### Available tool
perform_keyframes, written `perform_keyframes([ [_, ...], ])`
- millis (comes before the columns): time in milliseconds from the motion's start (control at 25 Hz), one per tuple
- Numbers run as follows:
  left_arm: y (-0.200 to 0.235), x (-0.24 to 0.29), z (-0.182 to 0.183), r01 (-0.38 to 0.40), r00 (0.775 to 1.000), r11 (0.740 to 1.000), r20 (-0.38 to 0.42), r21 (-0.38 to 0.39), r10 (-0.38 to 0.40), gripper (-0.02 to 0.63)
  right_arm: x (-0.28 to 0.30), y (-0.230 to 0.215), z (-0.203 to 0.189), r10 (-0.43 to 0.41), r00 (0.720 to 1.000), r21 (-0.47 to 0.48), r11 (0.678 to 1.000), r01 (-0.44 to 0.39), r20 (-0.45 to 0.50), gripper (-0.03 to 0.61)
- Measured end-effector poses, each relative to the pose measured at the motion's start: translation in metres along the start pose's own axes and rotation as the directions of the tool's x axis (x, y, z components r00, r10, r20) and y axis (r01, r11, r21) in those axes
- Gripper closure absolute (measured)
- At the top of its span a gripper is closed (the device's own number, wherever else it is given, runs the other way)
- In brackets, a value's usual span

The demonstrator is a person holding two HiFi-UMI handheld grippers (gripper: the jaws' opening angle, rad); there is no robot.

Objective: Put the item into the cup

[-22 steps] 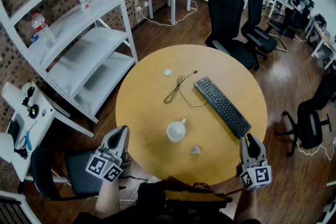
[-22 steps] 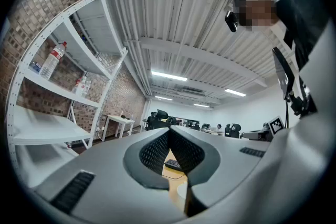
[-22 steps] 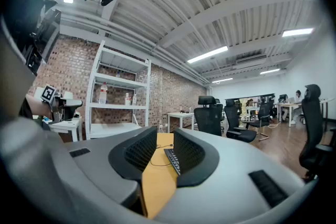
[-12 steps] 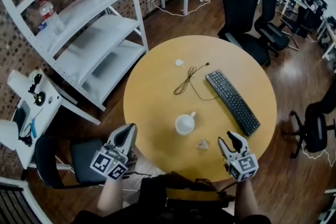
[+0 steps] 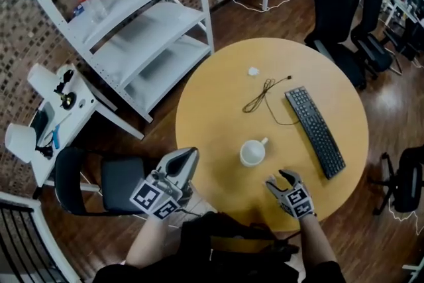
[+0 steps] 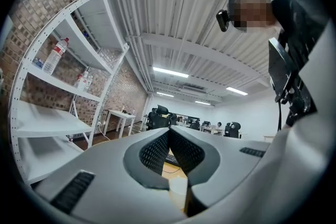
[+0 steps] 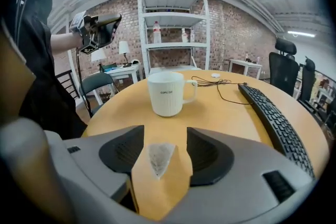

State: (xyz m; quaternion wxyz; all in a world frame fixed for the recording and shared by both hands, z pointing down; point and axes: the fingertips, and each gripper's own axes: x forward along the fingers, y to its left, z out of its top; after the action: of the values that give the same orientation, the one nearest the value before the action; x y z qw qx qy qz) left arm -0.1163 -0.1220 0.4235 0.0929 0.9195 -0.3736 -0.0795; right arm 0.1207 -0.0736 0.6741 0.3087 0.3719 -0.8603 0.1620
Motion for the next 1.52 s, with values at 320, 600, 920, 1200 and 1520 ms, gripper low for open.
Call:
perform_keyframes([
  [320,0.009,-0.017,-0.001,-0.103,0.995,0.995,-0.013,0.013,0.103,0.614,0.018,0.005,-0.031,0.014,0.996,-0.034,0.999,-0.018,-0.092,0.318],
  [600,0.020,-0.024,-0.008,-0.136,0.990,0.991,-0.036,0.001,0.136,0.614,0.024,0.007,-0.038,-0.003,0.993,-0.026,1.000,0.000,-0.119,0.319],
  [920,0.021,-0.022,-0.019,-0.126,0.991,0.992,-0.057,-0.016,0.125,0.614,0.015,0.008,-0.033,-0.032,0.995,-0.029,0.999,0.029,-0.098,0.437],
  [1200,0.031,-0.017,-0.010,-0.116,0.993,0.993,-0.024,0.003,0.116,0.614,-0.013,-0.017,0.034,-0.091,0.994,-0.043,0.995,0.093,0.058,0.437],
  [1520,0.027,-0.016,-0.002,-0.102,0.995,0.995,0.011,-0.004,0.102,0.614,-0.033,-0.010,0.104,-0.078,0.973,-0.124,0.986,0.107,0.217,0.448],
])
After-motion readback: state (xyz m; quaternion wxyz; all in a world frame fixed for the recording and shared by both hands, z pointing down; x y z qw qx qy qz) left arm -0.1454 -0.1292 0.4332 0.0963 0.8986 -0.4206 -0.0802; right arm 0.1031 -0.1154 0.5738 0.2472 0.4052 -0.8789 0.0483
